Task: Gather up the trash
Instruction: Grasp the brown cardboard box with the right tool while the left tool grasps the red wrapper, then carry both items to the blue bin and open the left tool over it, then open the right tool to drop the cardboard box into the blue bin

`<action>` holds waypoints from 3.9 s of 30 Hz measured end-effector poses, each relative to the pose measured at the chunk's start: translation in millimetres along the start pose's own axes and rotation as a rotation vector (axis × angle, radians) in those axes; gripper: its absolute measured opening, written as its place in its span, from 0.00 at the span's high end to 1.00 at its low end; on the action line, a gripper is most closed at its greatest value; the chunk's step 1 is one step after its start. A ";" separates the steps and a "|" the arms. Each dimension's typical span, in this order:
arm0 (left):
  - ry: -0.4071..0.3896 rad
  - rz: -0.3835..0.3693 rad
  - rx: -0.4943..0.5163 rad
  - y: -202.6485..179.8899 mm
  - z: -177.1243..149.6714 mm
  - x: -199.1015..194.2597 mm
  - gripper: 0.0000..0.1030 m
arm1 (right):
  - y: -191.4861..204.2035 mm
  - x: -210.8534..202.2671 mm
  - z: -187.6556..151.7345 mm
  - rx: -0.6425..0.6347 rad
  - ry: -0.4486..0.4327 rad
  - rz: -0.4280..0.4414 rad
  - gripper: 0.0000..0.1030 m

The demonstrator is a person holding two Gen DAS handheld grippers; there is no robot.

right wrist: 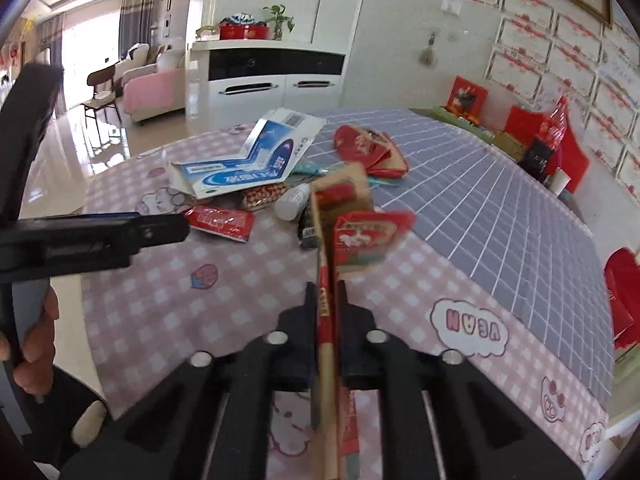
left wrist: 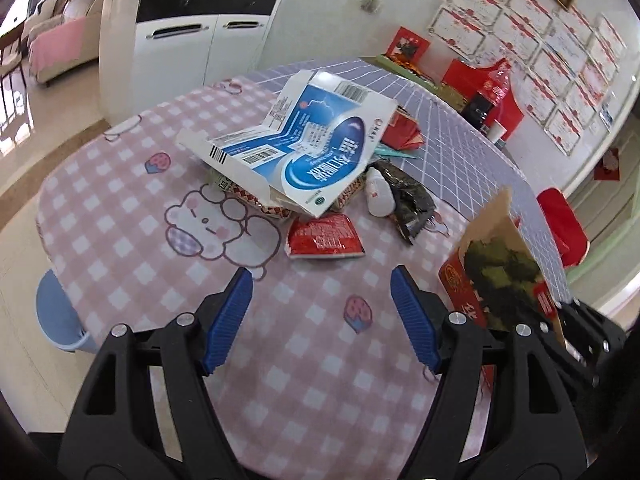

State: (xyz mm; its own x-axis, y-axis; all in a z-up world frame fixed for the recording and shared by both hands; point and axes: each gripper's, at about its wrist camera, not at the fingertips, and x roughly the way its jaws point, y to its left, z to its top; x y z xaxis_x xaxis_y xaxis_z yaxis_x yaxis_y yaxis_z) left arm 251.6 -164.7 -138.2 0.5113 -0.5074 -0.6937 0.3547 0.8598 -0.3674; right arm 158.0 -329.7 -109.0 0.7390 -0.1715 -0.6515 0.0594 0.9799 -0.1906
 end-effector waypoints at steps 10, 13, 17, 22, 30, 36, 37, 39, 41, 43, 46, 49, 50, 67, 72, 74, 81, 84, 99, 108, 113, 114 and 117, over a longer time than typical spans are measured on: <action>0.043 0.057 -0.005 -1.7 19.6 36.9 0.32 | -0.3 19.5 19.4 0.074 -0.043 -0.058 0.93; 0.051 0.075 0.021 -5.9 24.1 43.0 0.41 | -2.0 27.3 26.7 0.090 -0.041 -0.056 0.93; 0.052 0.150 0.109 -17.0 24.5 49.3 0.52 | -1.5 36.2 33.4 0.102 -0.037 -0.052 0.93; 0.055 0.160 0.164 -22.6 24.0 52.6 0.72 | 1.4 40.3 36.7 0.104 -0.033 -0.058 0.93; 0.021 0.041 0.144 -18.0 15.6 26.1 0.82 | 4.0 18.6 38.4 0.127 -0.102 -0.067 0.93; -0.063 -0.040 0.145 -18.9 11.0 -21.7 0.83 | 18.1 -12.4 47.3 0.118 -0.162 -0.063 0.93; -0.074 -0.044 0.141 -17.2 10.2 -28.7 0.83 | 22.2 -16.5 49.1 0.113 -0.169 -0.058 0.93; -0.102 -0.052 0.128 -9.9 8.5 -47.9 0.83 | 34.8 -25.5 54.1 0.100 -0.187 -0.035 0.93; -0.132 -0.048 0.110 -1.2 7.6 -65.2 0.83 | 47.5 -31.8 59.0 0.085 -0.198 -0.013 0.93; -0.167 -0.032 0.085 15.1 6.1 -85.6 0.83 | 62.5 -37.2 64.4 0.073 -0.210 0.025 0.93; -0.220 0.019 0.045 45.2 5.8 -115.1 0.83 | 95.8 -41.7 75.0 0.030 -0.219 0.086 0.93; -0.261 0.083 -0.011 82.3 3.2 -144.1 0.83 | 134.7 -42.9 87.4 -0.017 -0.223 0.150 0.93; -0.274 0.111 -0.032 97.2 1.4 -153.5 0.83 | 146.6 -42.9 91.4 -0.029 -0.224 0.169 0.93; -0.266 0.436 -0.409 323.5 -36.1 -192.4 0.83 | 380.1 13.5 131.8 -0.269 -0.118 0.532 0.93; -0.202 0.474 -0.481 376.1 -43.4 -166.8 0.83 | 427.5 57.5 128.8 -0.295 -0.042 0.596 0.93; -0.177 0.496 -0.498 394.5 -41.1 -152.6 0.83 | 446.6 79.7 128.6 -0.297 -0.009 0.618 0.93; -0.121 0.518 -0.587 451.7 -29.7 -102.4 0.80 | 487.4 142.0 121.9 -0.306 0.033 0.615 0.93; -0.091 0.511 -0.646 468.2 -29.2 -88.9 0.26 | 494.3 165.3 119.4 -0.301 0.056 0.601 0.93; -0.040 0.587 -0.666 483.8 -52.6 -73.6 0.26 | 519.3 206.0 107.1 -0.322 0.132 0.633 0.93; -0.072 0.628 -0.720 494.8 -57.5 -96.1 0.26 | 541.8 198.1 109.6 -0.346 0.111 0.649 0.90; -0.083 0.670 -0.718 496.6 -58.6 -105.6 0.26 | 549.2 194.3 116.8 -0.341 0.064 0.635 0.74; -0.083 0.679 -0.713 495.7 -58.6 -107.2 0.26 | 549.5 193.5 118.6 -0.338 0.054 0.630 0.67; -0.083 0.698 -0.698 493.9 -58.2 -111.7 0.26 | 549.7 187.4 123.0 -0.346 0.025 0.611 0.60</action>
State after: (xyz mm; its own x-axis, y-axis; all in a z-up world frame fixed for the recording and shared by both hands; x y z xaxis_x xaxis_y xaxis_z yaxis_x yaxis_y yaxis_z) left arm 324.2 320.0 -278.2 0.4925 0.1464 -0.8579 -0.5741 0.7955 -0.1938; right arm 411.6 189.4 -245.6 0.5561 0.3927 -0.7325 -0.5814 0.8136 -0.0053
